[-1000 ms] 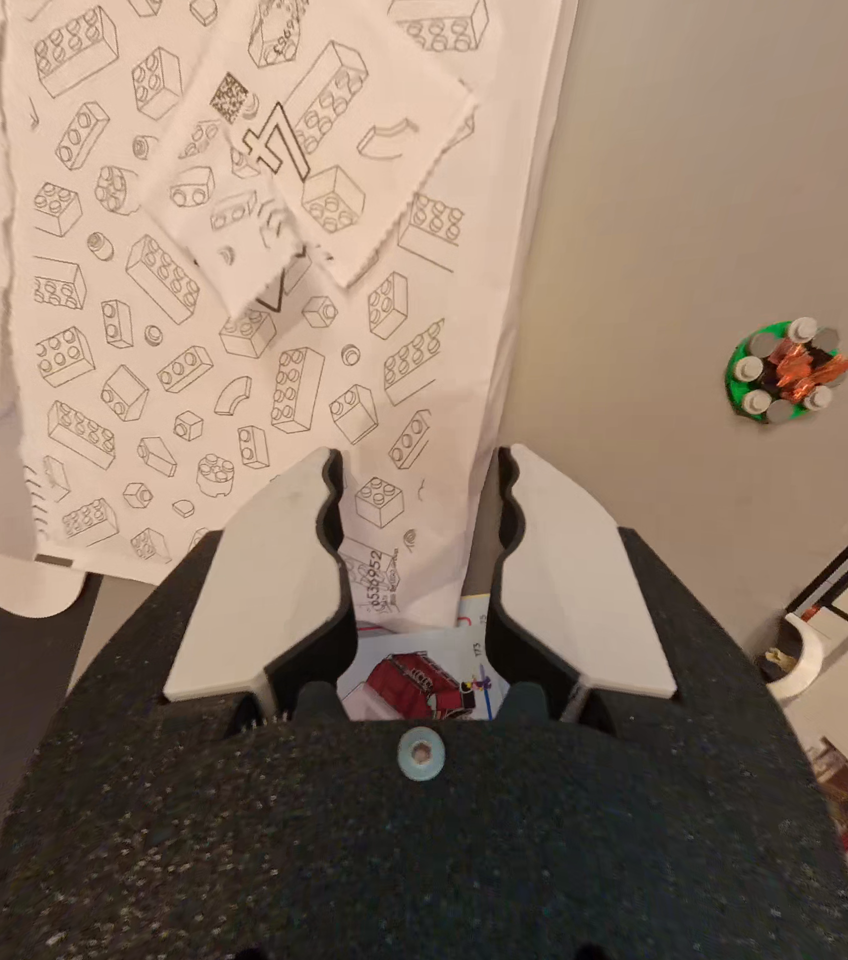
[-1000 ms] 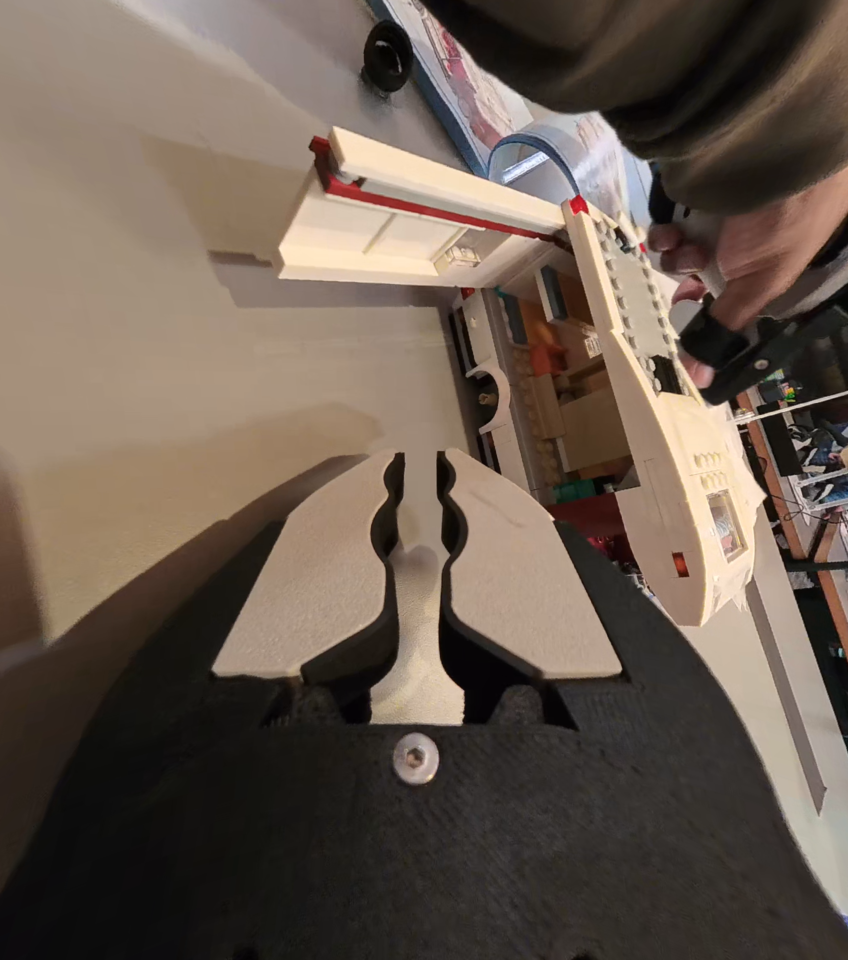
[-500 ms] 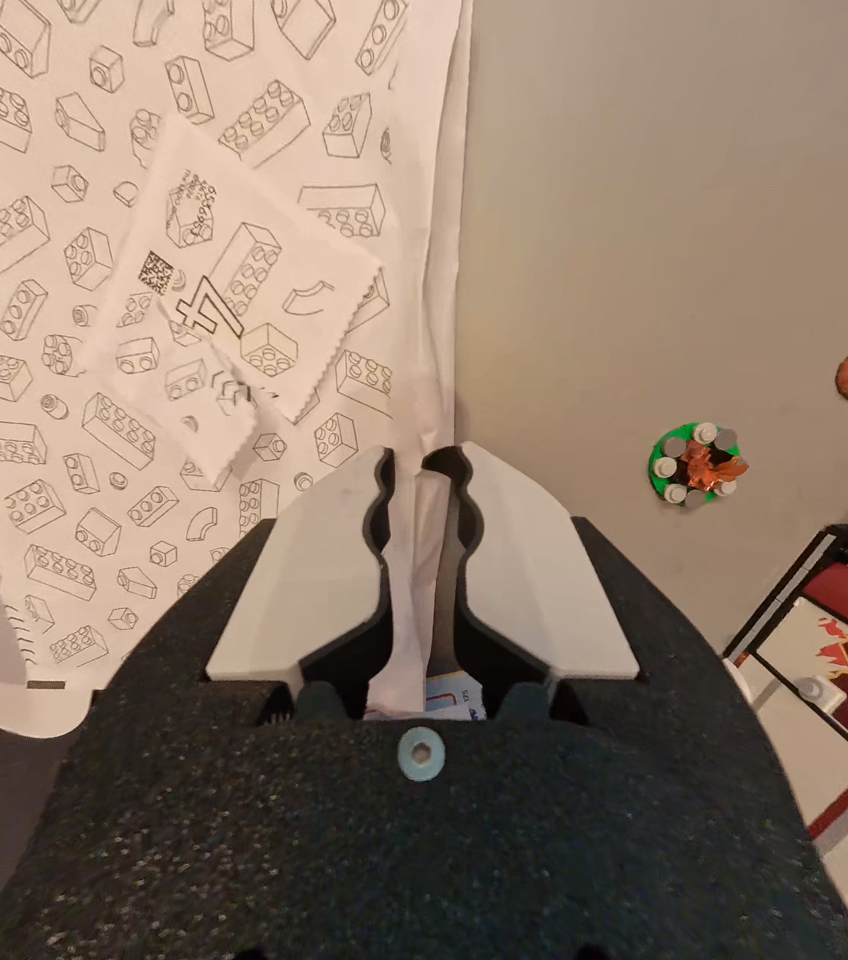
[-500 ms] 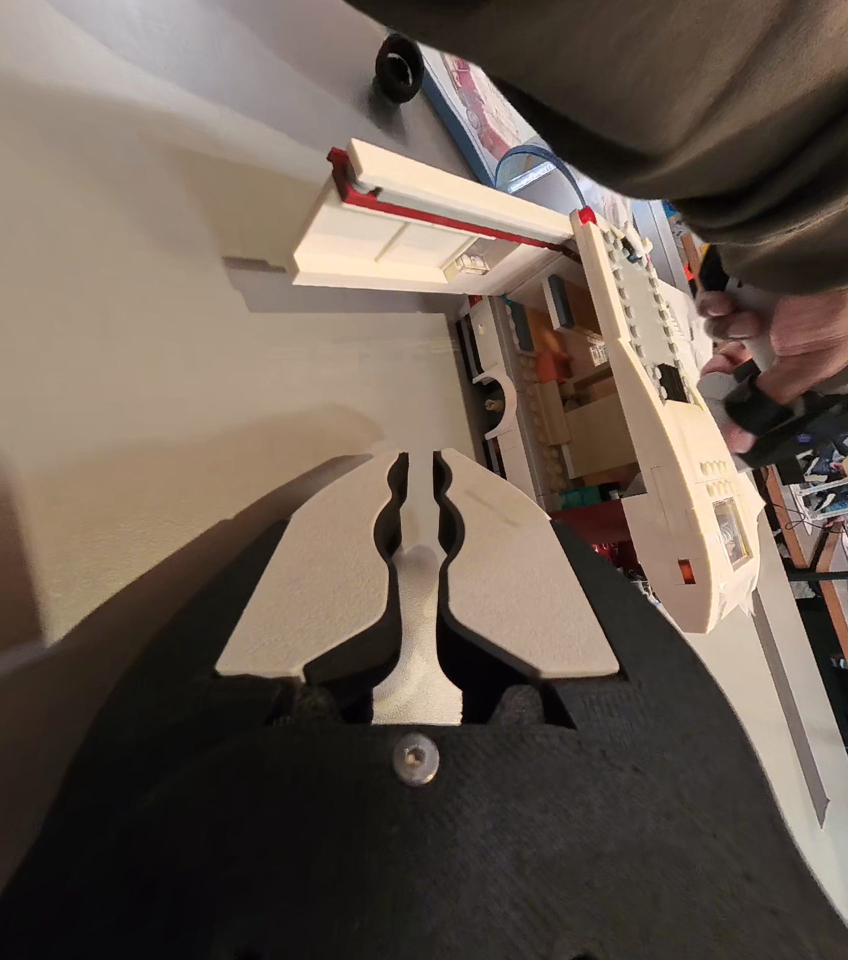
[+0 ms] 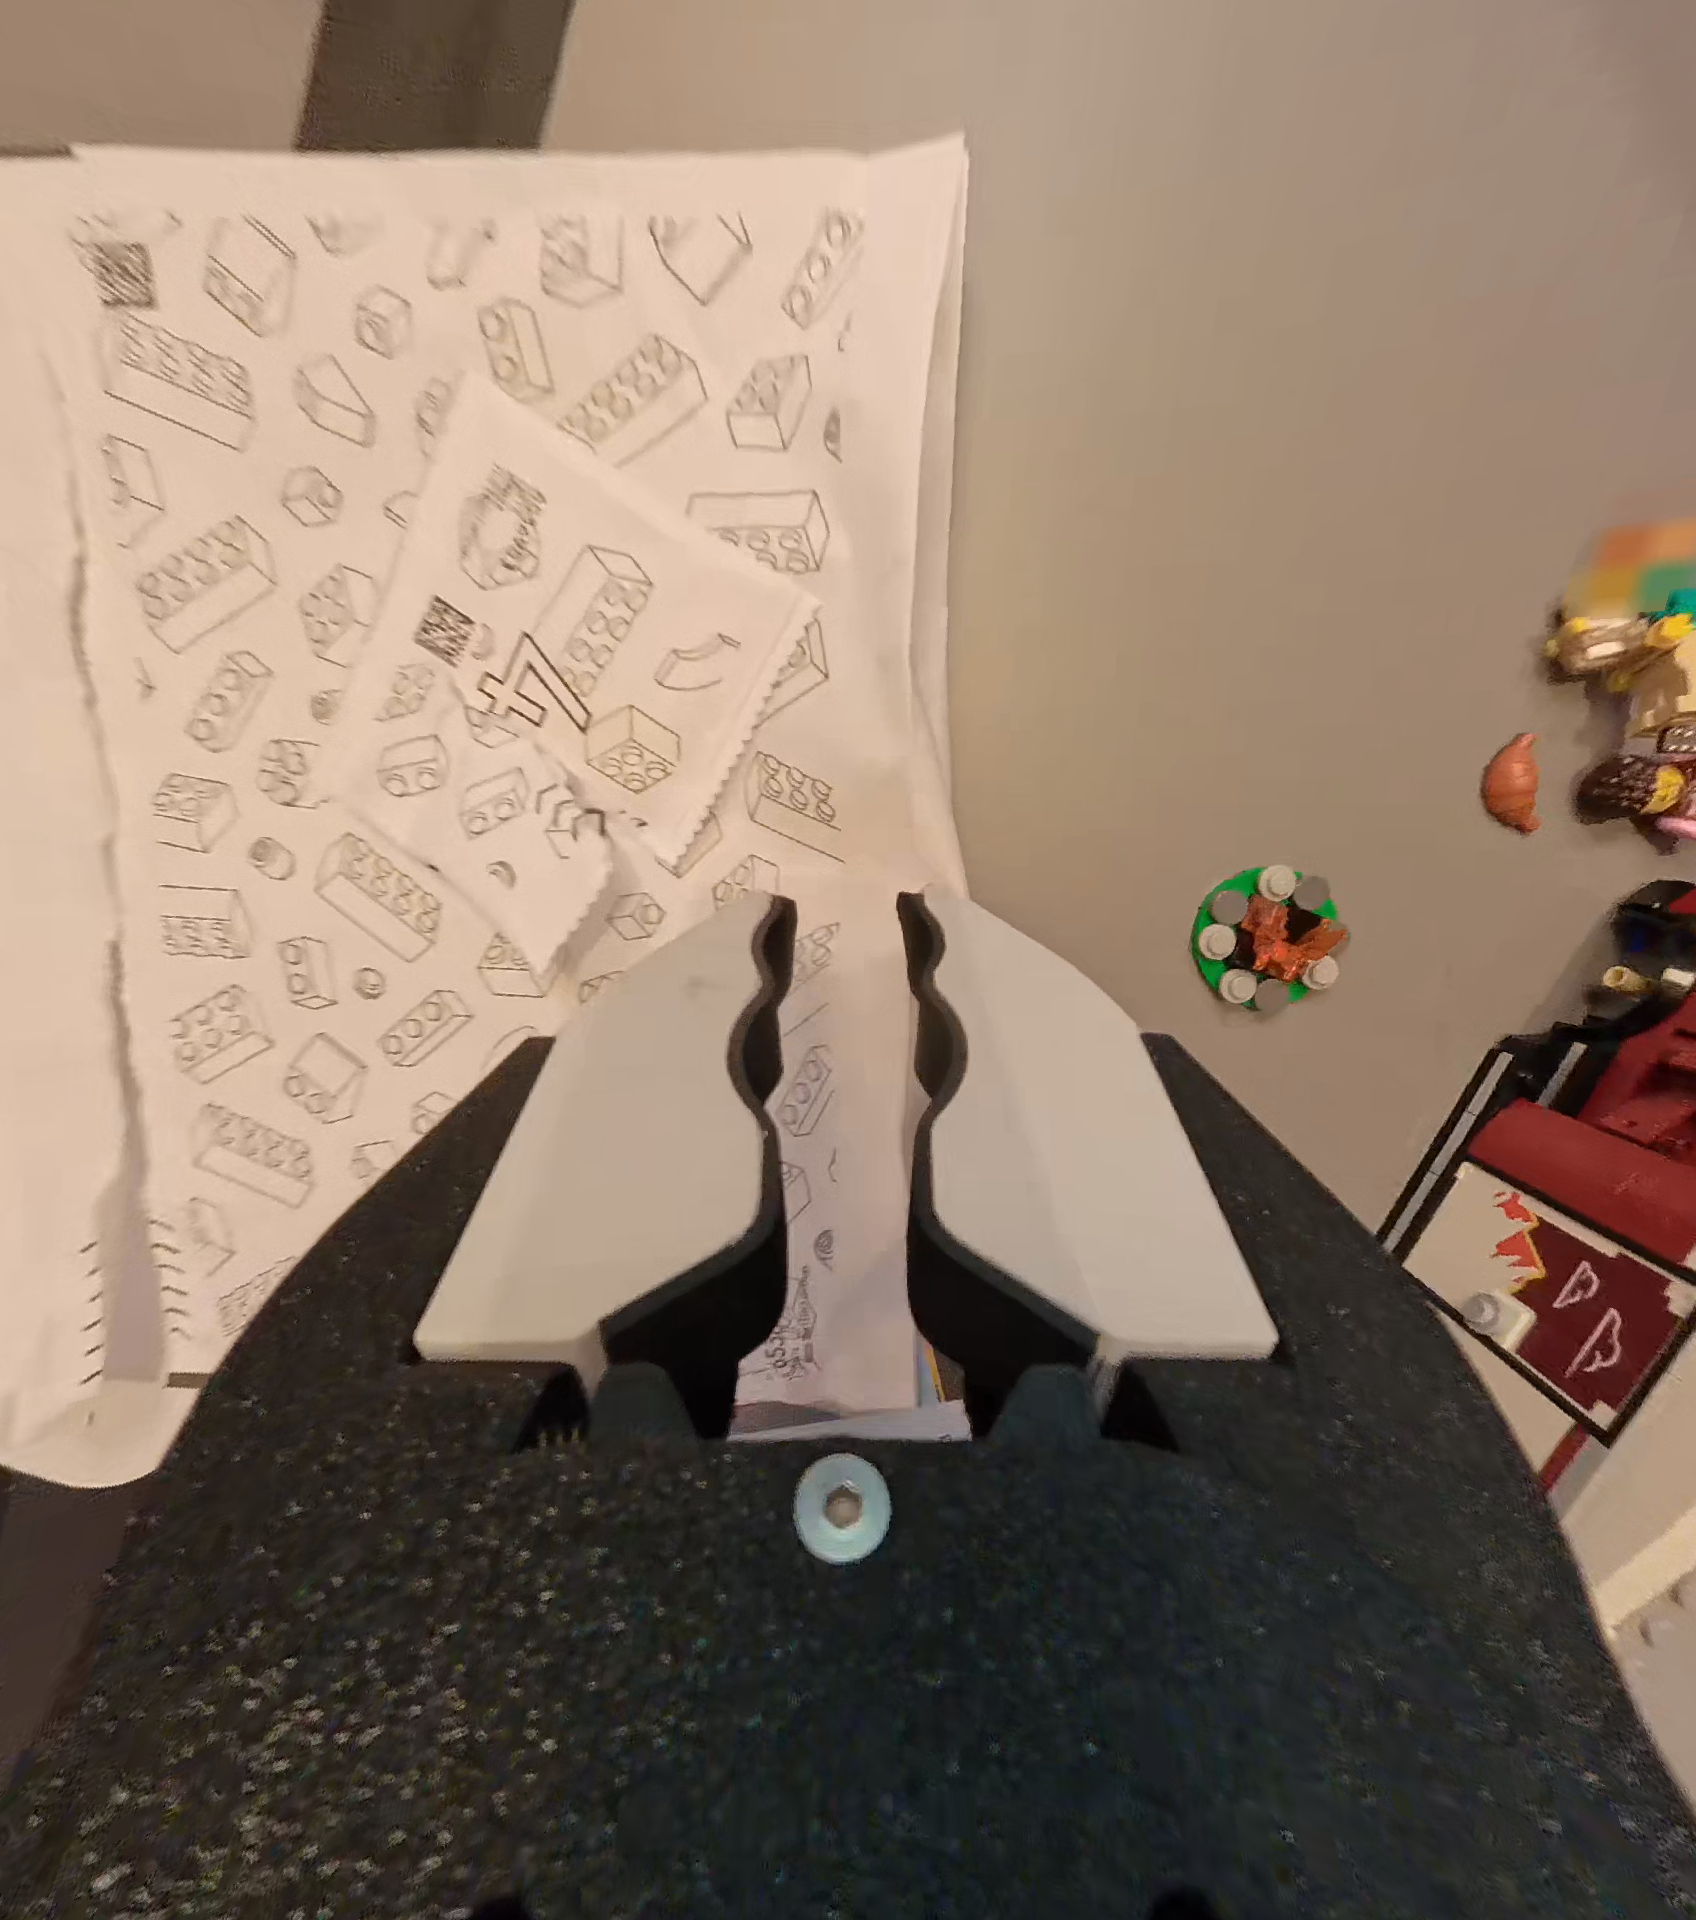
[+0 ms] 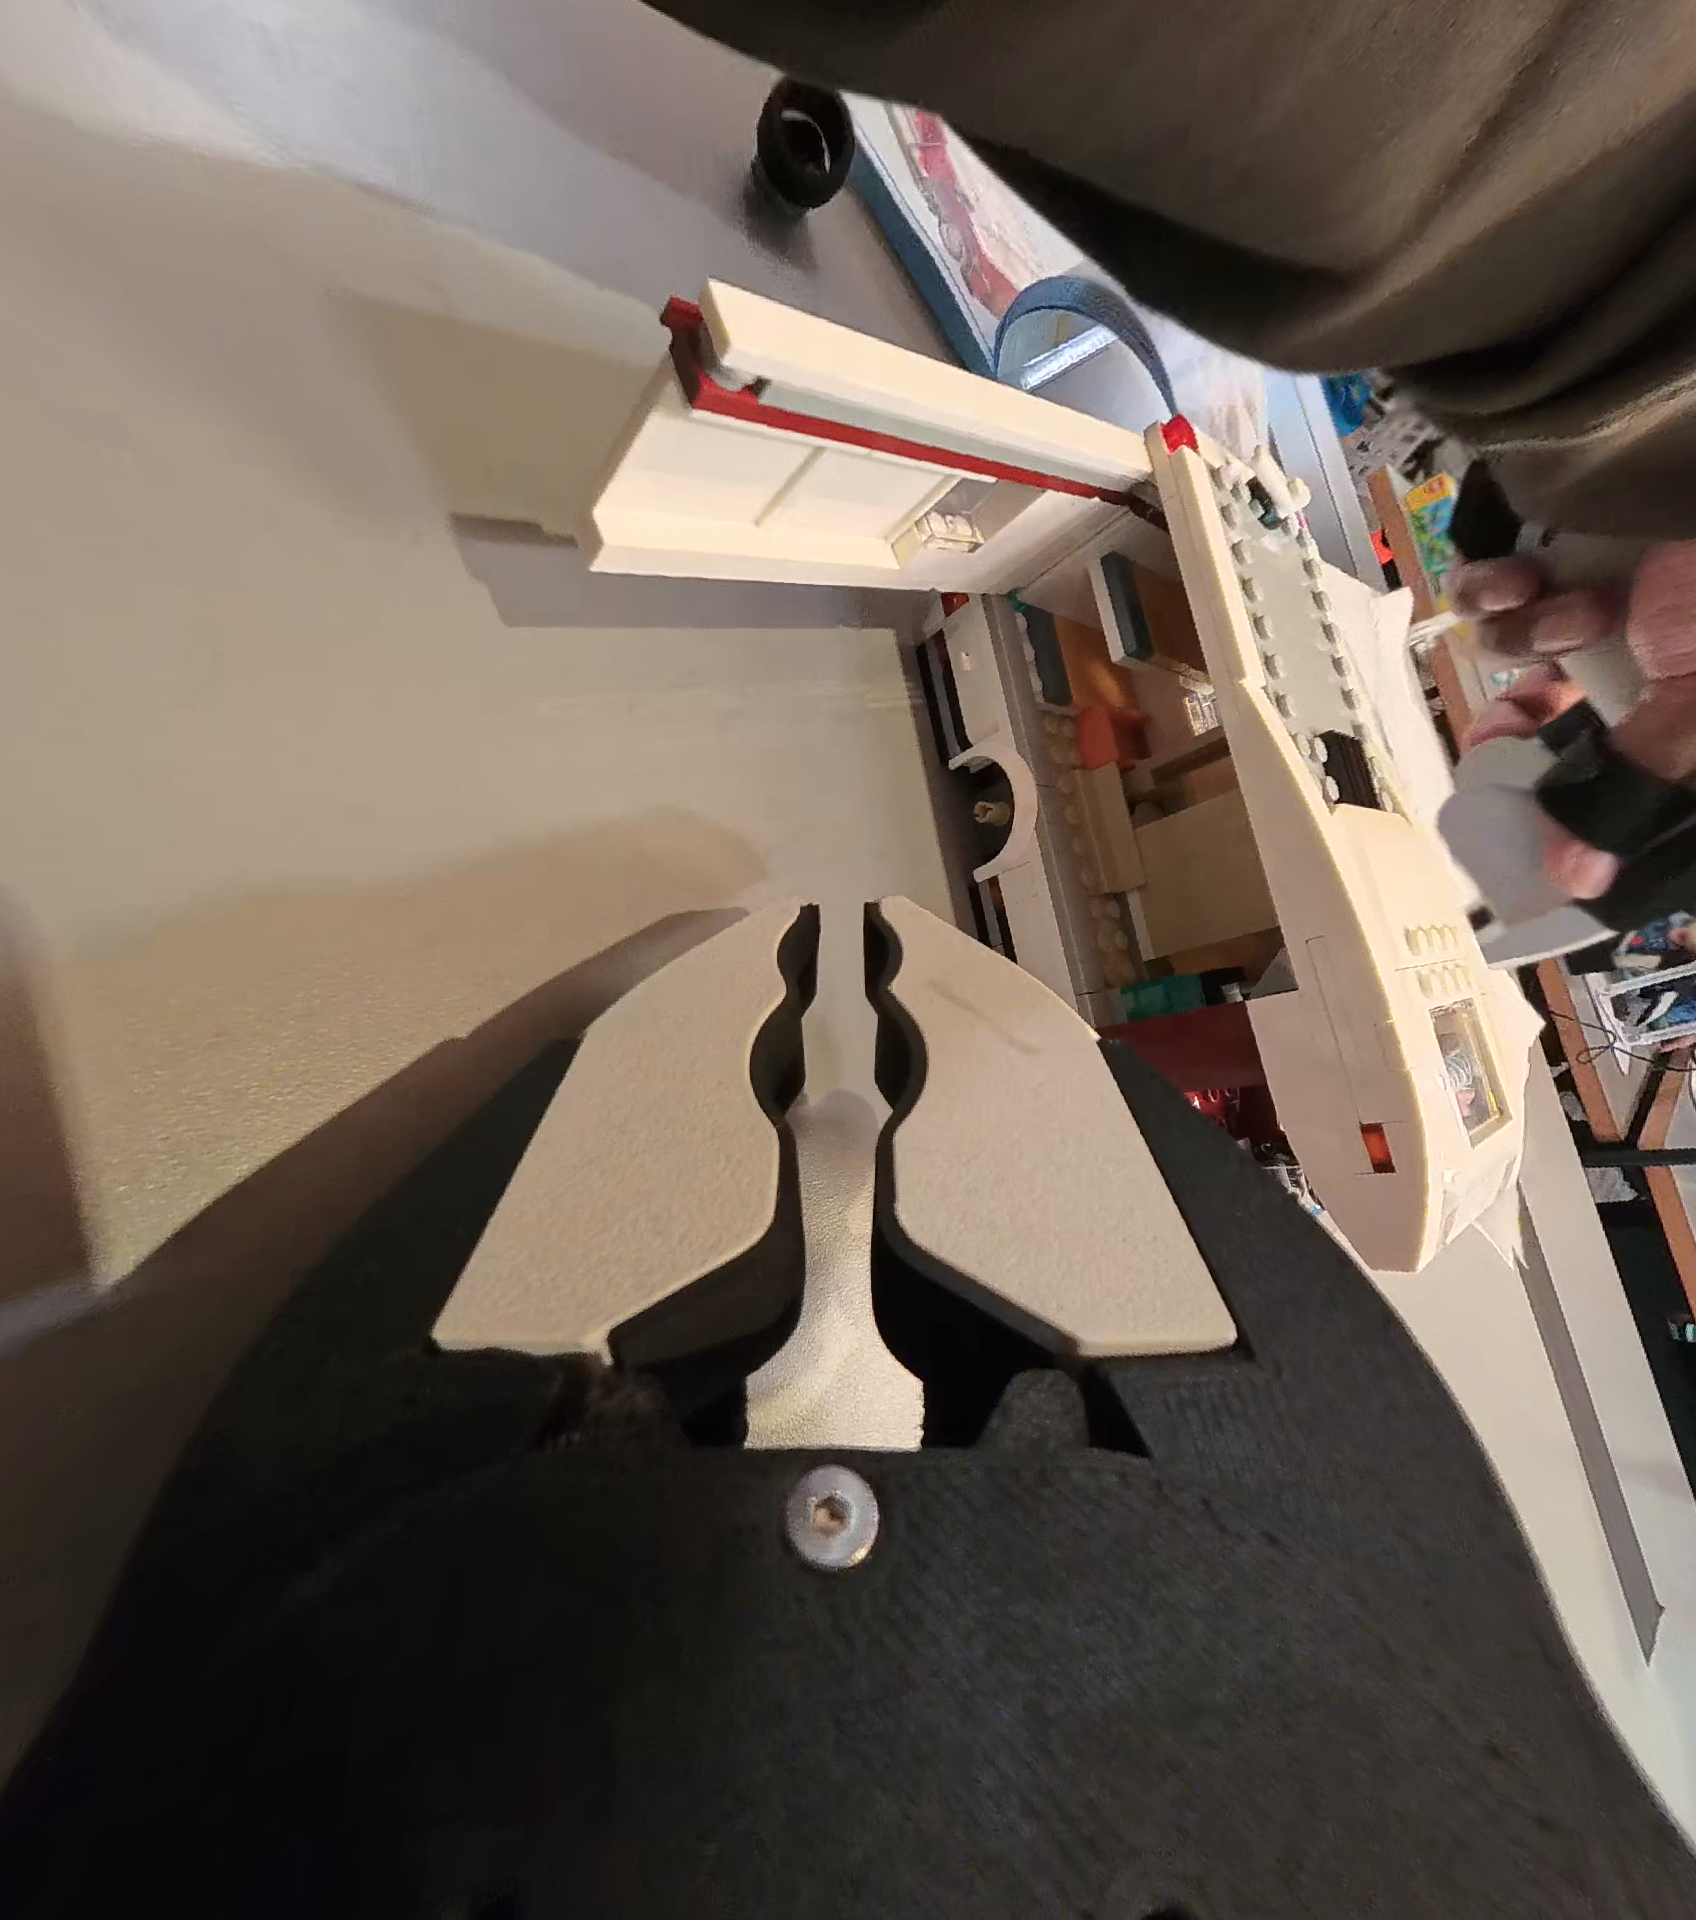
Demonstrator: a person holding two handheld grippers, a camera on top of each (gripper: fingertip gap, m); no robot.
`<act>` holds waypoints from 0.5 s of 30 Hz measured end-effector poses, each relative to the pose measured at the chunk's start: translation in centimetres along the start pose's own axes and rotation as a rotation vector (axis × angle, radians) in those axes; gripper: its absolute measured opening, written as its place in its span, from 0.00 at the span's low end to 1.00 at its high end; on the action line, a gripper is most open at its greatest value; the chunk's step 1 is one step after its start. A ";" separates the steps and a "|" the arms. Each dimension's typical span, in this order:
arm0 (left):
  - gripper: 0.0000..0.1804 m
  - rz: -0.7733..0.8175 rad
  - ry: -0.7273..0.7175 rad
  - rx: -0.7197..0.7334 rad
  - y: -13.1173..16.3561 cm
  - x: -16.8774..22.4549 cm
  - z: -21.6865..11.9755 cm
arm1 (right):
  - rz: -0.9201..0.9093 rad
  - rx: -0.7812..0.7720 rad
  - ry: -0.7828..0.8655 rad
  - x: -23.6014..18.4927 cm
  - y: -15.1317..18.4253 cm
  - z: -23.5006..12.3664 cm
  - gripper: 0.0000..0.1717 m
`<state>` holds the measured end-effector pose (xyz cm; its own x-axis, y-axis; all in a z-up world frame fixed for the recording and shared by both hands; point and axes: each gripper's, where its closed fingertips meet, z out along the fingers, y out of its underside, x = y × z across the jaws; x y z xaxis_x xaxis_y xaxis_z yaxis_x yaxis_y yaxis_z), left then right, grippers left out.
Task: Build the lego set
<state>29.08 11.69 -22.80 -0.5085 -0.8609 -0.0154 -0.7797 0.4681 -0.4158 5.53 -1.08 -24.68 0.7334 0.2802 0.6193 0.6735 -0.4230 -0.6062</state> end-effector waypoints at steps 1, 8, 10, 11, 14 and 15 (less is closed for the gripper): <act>0.16 -0.004 -0.010 0.023 -0.5 -0.4 -0.6 | 0.000 0.000 0.000 0.0 0.0 0.0 0.05; 0.30 -0.025 -0.152 -0.040 -0.6 -5.5 1.4 | 0.000 0.001 -0.002 0.0 0.0 0.0 0.04; 0.30 -0.013 -0.180 -0.085 0.1 -6.2 2.4 | 0.002 0.001 -0.001 0.1 0.0 0.0 0.05; 0.28 -0.005 -0.198 -0.094 0.3 -6.4 2.8 | 0.003 0.001 0.000 0.1 0.0 0.0 0.05; 0.10 0.032 -0.231 -0.097 0.3 -6.8 3.2 | 0.005 0.001 -0.001 0.1 0.1 0.0 0.05; 0.01 0.051 -0.244 -0.093 0.2 -6.8 3.1 | 0.004 0.001 -0.001 0.1 0.1 0.0 0.05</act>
<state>33.55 17.04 -25.56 -0.4537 -0.8530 -0.2579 -0.7911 0.5188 -0.3240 5.64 -1.09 -24.65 0.7362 0.2793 0.6165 0.6707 -0.4234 -0.6091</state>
